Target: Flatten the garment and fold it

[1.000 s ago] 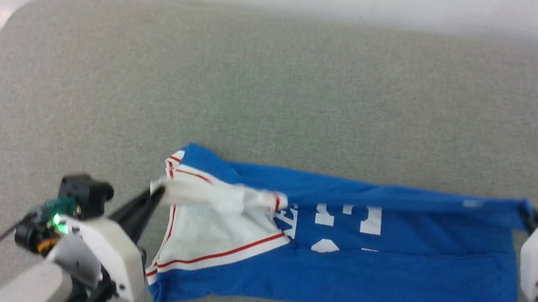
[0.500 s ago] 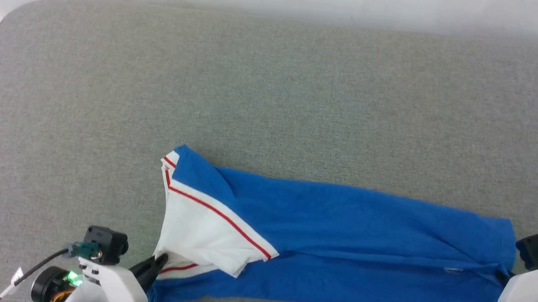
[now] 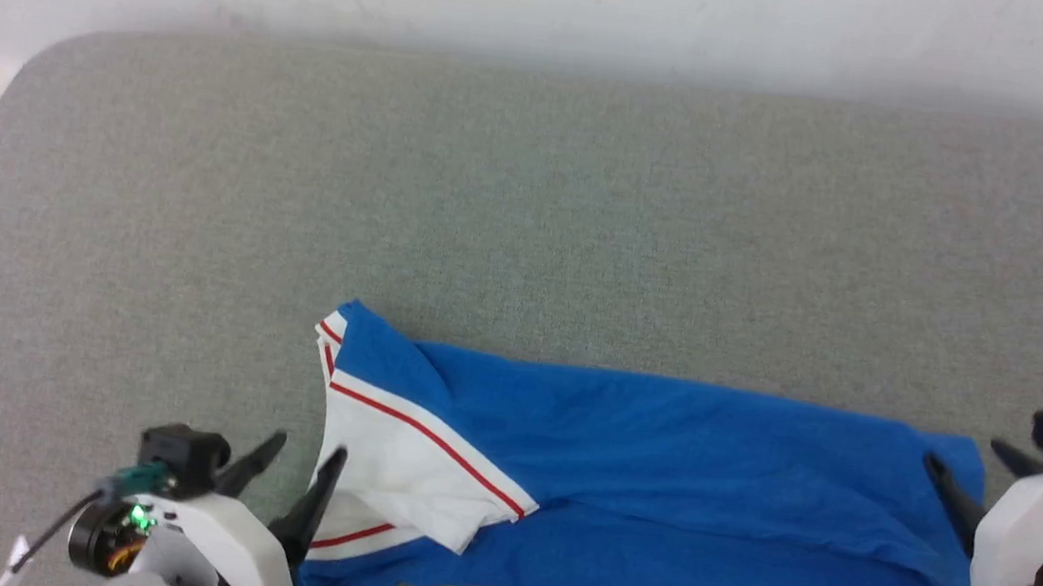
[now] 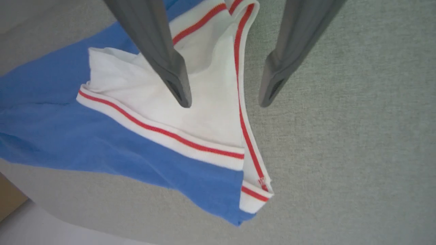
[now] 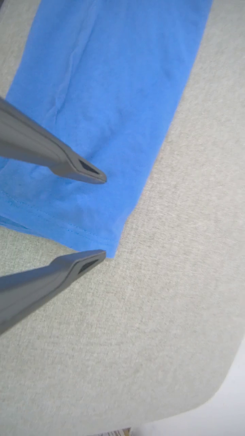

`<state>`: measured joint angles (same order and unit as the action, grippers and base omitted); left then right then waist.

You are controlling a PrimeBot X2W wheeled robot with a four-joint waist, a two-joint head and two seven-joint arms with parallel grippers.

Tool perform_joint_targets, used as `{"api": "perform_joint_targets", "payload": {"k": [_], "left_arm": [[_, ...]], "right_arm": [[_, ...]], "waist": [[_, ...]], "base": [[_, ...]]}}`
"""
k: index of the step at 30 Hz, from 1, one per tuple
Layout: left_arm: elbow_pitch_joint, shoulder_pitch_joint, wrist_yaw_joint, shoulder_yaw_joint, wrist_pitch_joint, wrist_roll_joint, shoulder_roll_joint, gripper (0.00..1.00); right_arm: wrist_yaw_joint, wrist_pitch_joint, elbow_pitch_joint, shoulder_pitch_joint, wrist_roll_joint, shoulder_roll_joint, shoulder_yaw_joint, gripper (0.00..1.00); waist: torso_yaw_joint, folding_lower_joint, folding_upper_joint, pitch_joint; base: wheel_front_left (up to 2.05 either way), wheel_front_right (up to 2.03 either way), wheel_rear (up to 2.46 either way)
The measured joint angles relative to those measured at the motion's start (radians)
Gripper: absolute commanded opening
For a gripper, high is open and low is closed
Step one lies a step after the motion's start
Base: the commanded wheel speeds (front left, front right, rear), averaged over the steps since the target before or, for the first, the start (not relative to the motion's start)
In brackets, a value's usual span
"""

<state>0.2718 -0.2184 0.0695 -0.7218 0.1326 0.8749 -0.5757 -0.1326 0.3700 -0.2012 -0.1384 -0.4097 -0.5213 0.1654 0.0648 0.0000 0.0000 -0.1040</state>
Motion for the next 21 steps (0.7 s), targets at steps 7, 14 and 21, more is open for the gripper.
{"api": "perform_joint_targets", "payload": {"k": [7,14,21], "left_arm": [[-0.057,0.024,0.028,0.193,0.123,0.035,0.049,1.0],[-0.224,0.144,0.006,0.514,0.124,-0.188,0.25,1.0],[-0.291,0.231,-0.072,0.695,0.124,-0.541,0.385,1.0]], "right_arm": [[0.0,0.014,0.114,0.045,-0.01,0.115,-0.186,1.0],[0.0,0.084,0.149,0.135,0.068,0.333,-0.368,1.0],[0.001,0.119,0.135,0.162,0.169,0.449,-0.493,1.0]], "waist": [[-0.003,-0.0001,0.0,0.045],[0.01,0.0,0.0,0.057],[0.02,0.0,0.0,0.039]], "base": [[0.0,0.0,0.0],[0.0,0.0,0.0],[0.0,0.0,0.0]]}}
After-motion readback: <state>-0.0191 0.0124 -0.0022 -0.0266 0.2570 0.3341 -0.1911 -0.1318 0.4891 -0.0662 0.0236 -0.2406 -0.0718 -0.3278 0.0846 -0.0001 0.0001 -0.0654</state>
